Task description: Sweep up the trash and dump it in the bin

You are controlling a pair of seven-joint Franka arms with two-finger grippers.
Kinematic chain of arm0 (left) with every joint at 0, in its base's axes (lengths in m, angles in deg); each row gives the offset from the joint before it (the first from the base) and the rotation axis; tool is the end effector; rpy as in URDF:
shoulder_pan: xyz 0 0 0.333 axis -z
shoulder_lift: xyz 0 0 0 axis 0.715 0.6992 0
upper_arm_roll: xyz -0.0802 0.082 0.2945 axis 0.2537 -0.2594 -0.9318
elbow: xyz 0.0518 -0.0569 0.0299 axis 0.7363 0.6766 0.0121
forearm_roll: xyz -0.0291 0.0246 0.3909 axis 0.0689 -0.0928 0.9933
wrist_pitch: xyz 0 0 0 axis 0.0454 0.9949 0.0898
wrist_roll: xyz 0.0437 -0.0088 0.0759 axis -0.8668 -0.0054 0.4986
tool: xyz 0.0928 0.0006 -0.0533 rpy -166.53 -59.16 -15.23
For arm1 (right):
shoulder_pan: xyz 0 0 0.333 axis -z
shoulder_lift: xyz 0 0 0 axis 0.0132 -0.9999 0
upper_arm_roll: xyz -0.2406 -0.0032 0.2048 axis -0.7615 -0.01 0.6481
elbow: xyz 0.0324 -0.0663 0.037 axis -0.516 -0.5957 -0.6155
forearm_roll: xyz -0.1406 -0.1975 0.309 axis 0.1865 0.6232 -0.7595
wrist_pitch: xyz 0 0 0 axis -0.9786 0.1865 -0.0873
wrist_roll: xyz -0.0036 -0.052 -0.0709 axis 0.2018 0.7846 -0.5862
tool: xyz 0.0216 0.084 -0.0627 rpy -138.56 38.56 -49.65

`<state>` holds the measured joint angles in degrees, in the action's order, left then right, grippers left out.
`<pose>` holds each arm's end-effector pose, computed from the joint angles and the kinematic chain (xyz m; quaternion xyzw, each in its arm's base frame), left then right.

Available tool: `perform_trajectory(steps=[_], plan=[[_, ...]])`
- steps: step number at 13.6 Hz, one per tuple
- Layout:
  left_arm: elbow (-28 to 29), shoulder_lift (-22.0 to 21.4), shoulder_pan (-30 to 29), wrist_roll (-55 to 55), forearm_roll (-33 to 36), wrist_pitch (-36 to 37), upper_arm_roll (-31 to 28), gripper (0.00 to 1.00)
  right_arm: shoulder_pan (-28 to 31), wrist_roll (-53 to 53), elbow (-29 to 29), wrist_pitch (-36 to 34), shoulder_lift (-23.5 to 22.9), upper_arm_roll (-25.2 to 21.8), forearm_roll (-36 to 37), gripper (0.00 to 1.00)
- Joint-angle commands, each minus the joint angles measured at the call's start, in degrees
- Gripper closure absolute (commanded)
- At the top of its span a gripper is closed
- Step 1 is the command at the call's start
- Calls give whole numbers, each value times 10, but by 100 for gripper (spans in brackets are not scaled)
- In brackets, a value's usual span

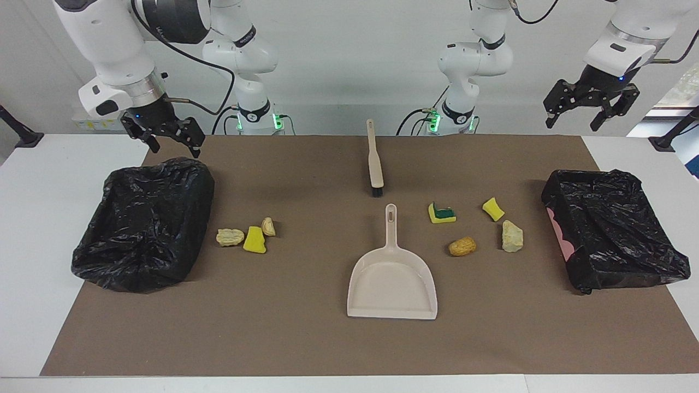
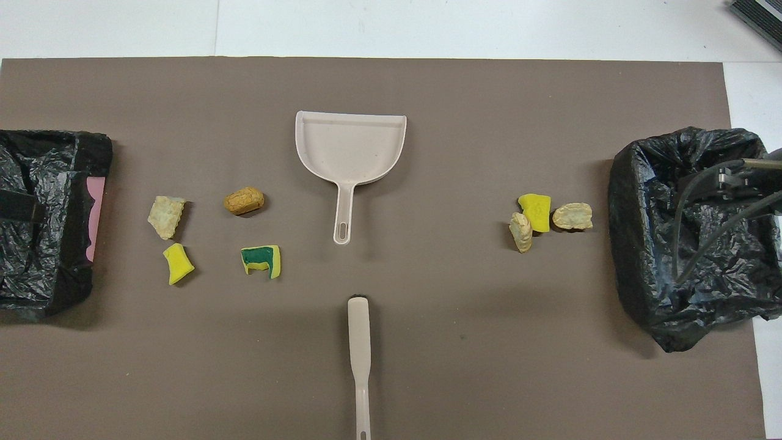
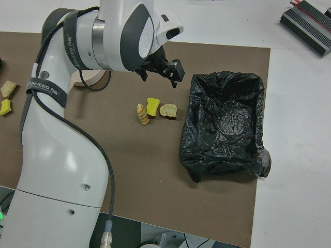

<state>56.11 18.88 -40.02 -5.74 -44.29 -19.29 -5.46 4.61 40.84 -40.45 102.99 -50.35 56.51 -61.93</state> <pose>0.5283 -0.0169 0.6859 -0.9963 0.0845 -0.0160 0.0052 0.5565 -0.0153 0.6111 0.9970 -0.0748 -0.0168 0.0135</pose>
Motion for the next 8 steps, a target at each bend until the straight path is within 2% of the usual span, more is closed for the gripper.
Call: perform_trajectory(steps=[1,8], plan=[[-14,6,-4,-5,7,-1,3,0,4,9,1,-10,5,4,-9,0],[-2,-4,-7,1,7,7,3,0,9,6,1,-5,4,0,-8,0]])
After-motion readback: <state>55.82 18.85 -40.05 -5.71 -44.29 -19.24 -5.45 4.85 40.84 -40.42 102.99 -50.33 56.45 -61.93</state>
